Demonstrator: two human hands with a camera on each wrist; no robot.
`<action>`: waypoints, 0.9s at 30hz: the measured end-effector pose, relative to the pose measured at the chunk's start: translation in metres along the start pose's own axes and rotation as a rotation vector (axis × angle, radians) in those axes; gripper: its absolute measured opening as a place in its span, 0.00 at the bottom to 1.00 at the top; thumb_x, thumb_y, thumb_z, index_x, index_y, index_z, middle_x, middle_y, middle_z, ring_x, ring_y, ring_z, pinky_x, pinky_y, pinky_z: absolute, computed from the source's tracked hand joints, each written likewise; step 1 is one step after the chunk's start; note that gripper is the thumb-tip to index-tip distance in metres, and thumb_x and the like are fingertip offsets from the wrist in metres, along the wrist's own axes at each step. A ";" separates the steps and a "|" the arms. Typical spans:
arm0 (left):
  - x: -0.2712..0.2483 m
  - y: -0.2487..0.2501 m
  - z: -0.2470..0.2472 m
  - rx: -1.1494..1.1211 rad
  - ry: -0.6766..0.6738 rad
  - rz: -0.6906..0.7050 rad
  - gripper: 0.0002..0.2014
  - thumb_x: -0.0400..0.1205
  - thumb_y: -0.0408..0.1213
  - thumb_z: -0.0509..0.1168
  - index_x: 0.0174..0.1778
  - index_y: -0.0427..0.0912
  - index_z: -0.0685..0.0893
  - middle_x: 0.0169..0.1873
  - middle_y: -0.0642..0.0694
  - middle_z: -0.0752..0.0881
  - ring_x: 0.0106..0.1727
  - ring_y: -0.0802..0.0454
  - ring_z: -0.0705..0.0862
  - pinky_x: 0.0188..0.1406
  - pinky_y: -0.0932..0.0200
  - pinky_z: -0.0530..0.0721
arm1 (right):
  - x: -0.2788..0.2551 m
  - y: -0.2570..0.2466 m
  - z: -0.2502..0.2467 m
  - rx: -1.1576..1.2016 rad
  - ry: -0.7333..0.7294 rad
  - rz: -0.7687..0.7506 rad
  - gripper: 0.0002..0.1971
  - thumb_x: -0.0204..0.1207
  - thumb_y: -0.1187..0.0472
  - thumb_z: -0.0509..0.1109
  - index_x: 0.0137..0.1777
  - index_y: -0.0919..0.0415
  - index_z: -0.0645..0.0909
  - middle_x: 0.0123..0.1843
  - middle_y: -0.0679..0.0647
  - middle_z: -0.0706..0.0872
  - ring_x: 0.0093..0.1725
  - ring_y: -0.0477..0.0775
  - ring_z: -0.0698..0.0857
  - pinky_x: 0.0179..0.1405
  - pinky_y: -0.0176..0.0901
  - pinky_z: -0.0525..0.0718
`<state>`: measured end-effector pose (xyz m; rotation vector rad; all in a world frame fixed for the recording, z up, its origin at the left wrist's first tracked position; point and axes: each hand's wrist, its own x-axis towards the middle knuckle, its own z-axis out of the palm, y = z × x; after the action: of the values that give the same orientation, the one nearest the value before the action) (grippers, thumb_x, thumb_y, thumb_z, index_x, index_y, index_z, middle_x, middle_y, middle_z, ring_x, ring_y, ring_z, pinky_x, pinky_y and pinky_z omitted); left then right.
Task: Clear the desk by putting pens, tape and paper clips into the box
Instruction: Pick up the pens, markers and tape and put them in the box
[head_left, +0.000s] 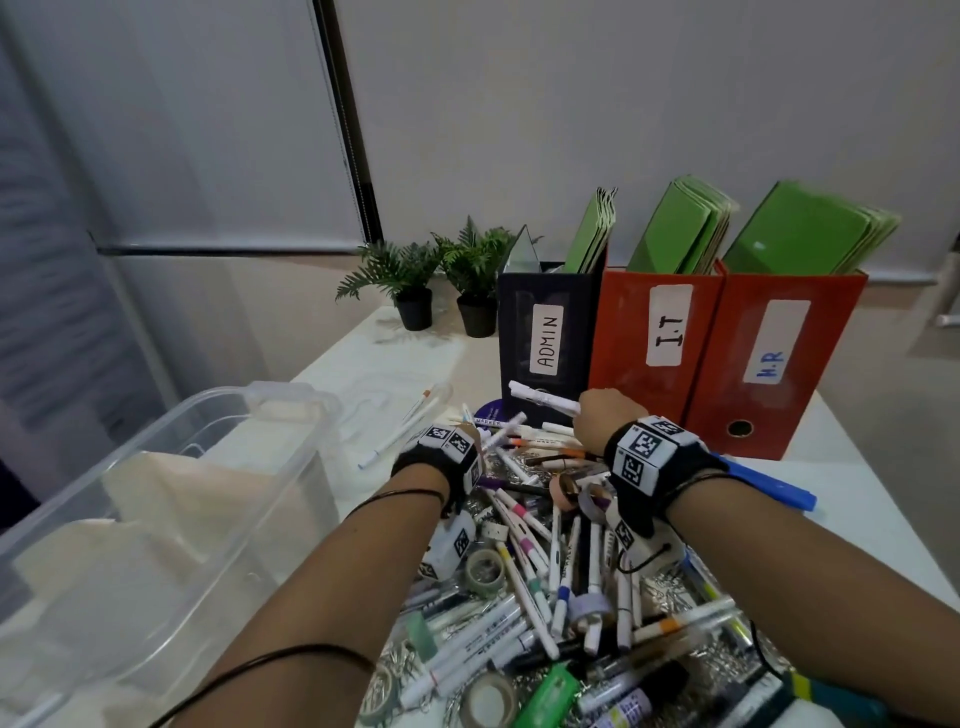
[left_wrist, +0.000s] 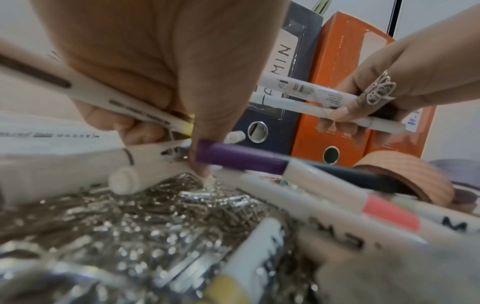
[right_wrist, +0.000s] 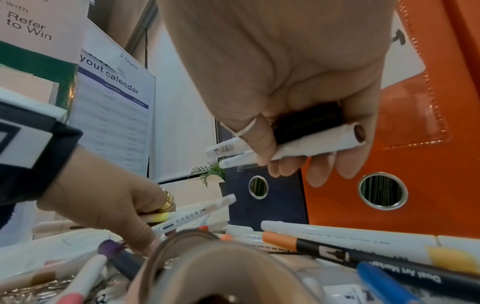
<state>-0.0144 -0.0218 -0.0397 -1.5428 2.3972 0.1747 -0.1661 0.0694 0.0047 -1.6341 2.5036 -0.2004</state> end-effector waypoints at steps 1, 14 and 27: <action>0.002 0.000 0.000 0.022 -0.017 0.014 0.02 0.79 0.42 0.65 0.43 0.51 0.78 0.50 0.40 0.88 0.49 0.41 0.88 0.49 0.42 0.88 | -0.001 0.000 0.000 0.006 0.002 -0.002 0.13 0.81 0.62 0.58 0.59 0.62 0.80 0.54 0.57 0.85 0.43 0.55 0.79 0.43 0.44 0.79; -0.043 -0.021 -0.015 0.443 0.271 0.181 0.24 0.83 0.38 0.58 0.76 0.50 0.61 0.58 0.45 0.77 0.74 0.45 0.66 0.70 0.45 0.71 | -0.011 -0.022 -0.007 0.099 0.041 -0.080 0.13 0.82 0.60 0.59 0.60 0.64 0.79 0.57 0.60 0.84 0.46 0.58 0.81 0.41 0.44 0.76; -0.154 -0.091 -0.117 -0.049 0.509 -0.201 0.18 0.80 0.32 0.60 0.67 0.34 0.72 0.49 0.41 0.85 0.50 0.41 0.87 0.55 0.49 0.85 | -0.060 -0.120 -0.058 0.471 0.151 -0.259 0.17 0.83 0.59 0.58 0.68 0.66 0.69 0.56 0.65 0.82 0.51 0.64 0.83 0.51 0.56 0.85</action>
<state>0.1081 0.0446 0.1231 -2.0372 2.5849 -0.2330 -0.0457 0.0782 0.0874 -1.7699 2.1016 -0.8962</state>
